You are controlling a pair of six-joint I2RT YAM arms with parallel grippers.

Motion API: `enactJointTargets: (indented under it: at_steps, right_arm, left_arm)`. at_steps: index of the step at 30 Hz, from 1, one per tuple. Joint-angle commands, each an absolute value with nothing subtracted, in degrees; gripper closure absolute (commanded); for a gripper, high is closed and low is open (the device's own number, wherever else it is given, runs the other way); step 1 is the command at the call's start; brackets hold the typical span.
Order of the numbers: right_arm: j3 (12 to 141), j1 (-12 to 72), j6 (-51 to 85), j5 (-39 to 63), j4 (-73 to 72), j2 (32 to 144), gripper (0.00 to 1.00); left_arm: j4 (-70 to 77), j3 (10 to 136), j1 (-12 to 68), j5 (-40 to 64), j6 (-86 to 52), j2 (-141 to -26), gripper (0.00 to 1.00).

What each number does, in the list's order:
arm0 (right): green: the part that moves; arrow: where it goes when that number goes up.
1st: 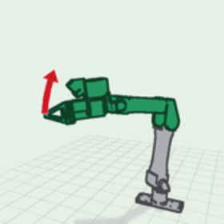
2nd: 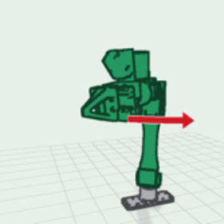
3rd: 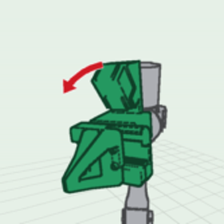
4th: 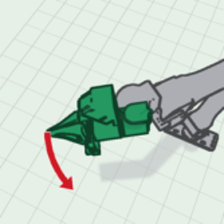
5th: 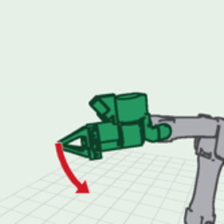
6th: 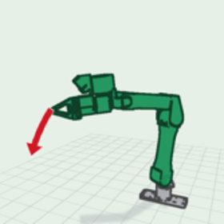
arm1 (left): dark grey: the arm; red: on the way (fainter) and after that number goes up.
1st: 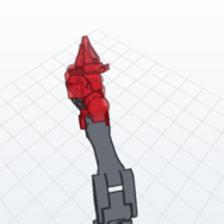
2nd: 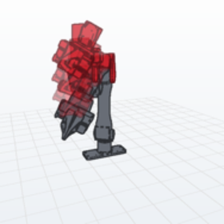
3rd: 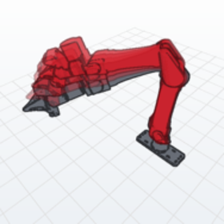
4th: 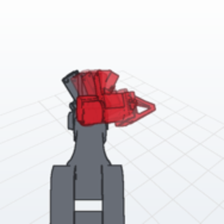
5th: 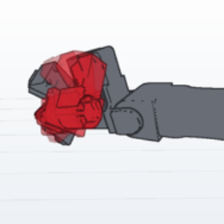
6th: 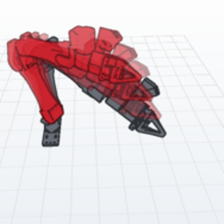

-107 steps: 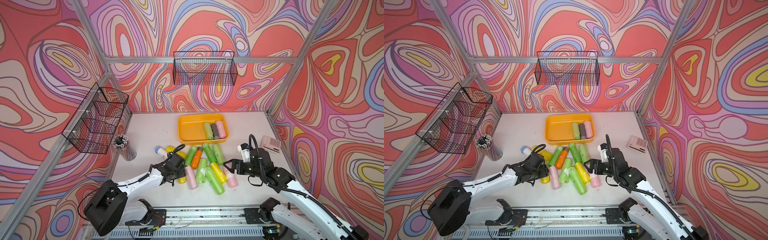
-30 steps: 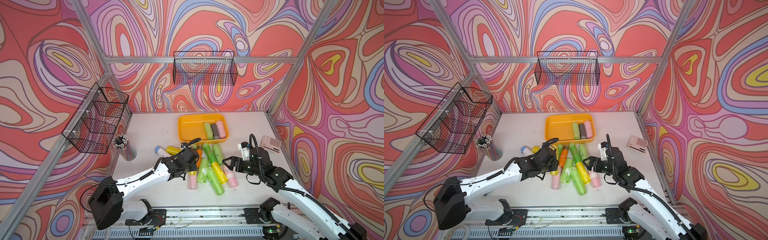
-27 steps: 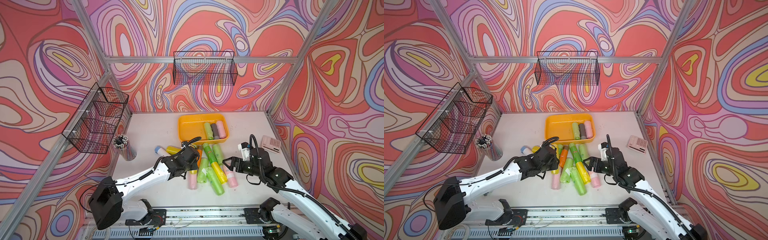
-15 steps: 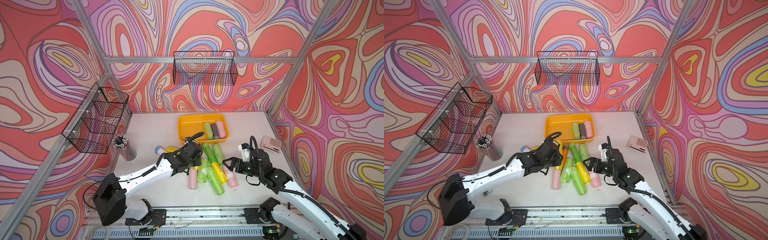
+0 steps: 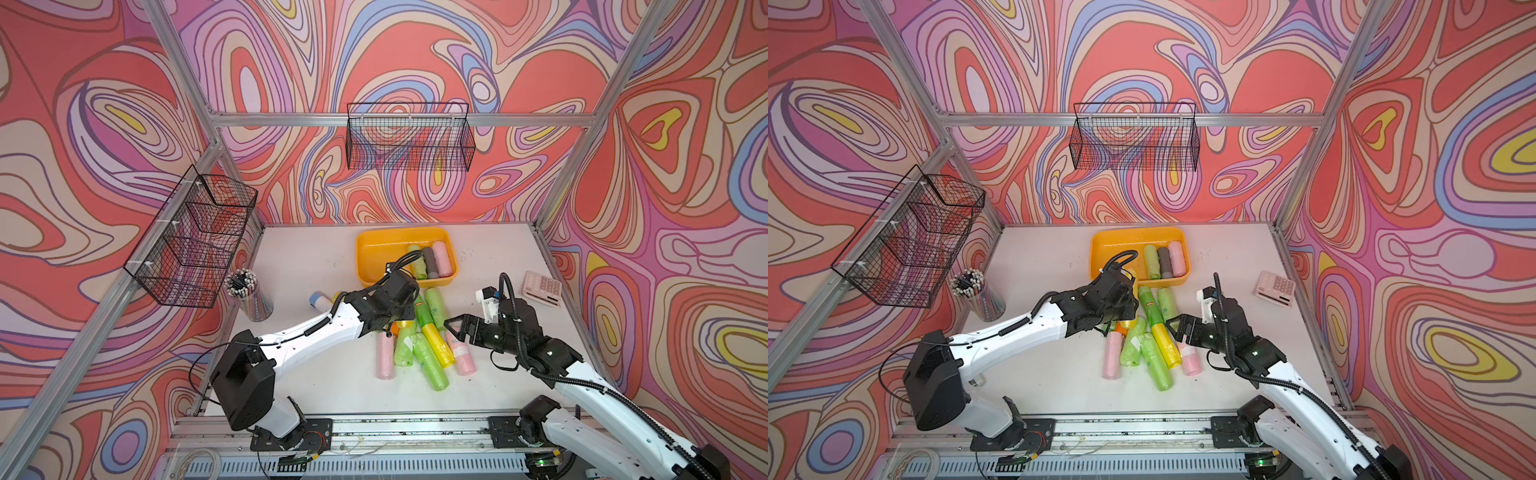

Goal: Put the roll of trash bags into the storage box
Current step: Place the roll of trash bags in the storage box.

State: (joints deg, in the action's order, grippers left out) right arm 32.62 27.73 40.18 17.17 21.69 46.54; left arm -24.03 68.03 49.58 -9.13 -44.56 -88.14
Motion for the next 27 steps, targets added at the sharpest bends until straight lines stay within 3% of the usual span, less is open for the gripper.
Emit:
enactJointTargets:
  at_steps: [1, 27]
  right_arm:
    - [31.8, 27.6, 41.0, 15.8, 21.5, 45.4, 0.08]
    - [32.7, 27.7, 40.2, 11.7, 25.8, 41.8, 0.08]
  left_arm:
    - [-23.6, 71.7, 49.4, -8.4, -42.4, -89.9, 0.89]
    - [-25.5, 93.4, 38.6, 3.0, -38.0, -108.4, 0.91]
